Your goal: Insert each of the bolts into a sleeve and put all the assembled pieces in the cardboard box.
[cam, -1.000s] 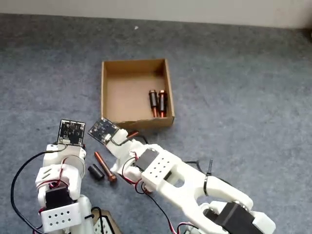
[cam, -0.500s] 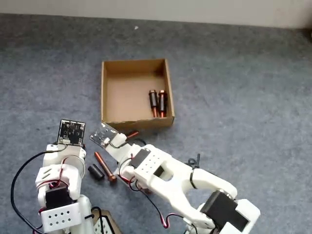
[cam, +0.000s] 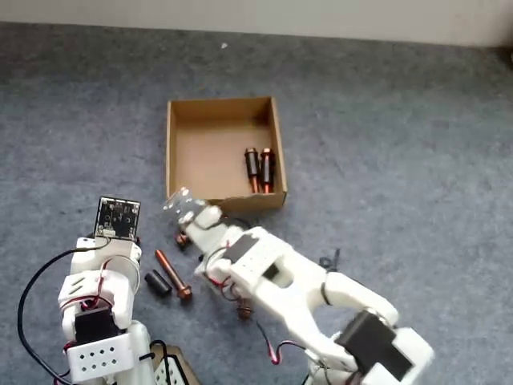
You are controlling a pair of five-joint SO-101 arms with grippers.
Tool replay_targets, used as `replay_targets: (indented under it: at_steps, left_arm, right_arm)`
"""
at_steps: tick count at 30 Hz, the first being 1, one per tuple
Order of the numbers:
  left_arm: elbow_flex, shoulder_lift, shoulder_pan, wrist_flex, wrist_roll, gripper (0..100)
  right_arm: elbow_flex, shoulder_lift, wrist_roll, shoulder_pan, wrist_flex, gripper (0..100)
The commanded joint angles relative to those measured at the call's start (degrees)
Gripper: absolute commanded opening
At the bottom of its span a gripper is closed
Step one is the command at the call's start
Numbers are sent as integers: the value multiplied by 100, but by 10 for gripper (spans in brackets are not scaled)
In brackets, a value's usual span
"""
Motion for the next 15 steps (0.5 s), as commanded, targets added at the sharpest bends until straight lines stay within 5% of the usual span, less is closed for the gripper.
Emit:
replay_targets:
  at_steps: [1,15]
  left_arm:
    - [-136,-48,-48,-114,0,7]
    - [-171,-48,-48,-105,0,7]
  right_arm:
    - [198,-1262,-18,462,338,5]
    - [1886,-4505,-1292,2387,690,5]
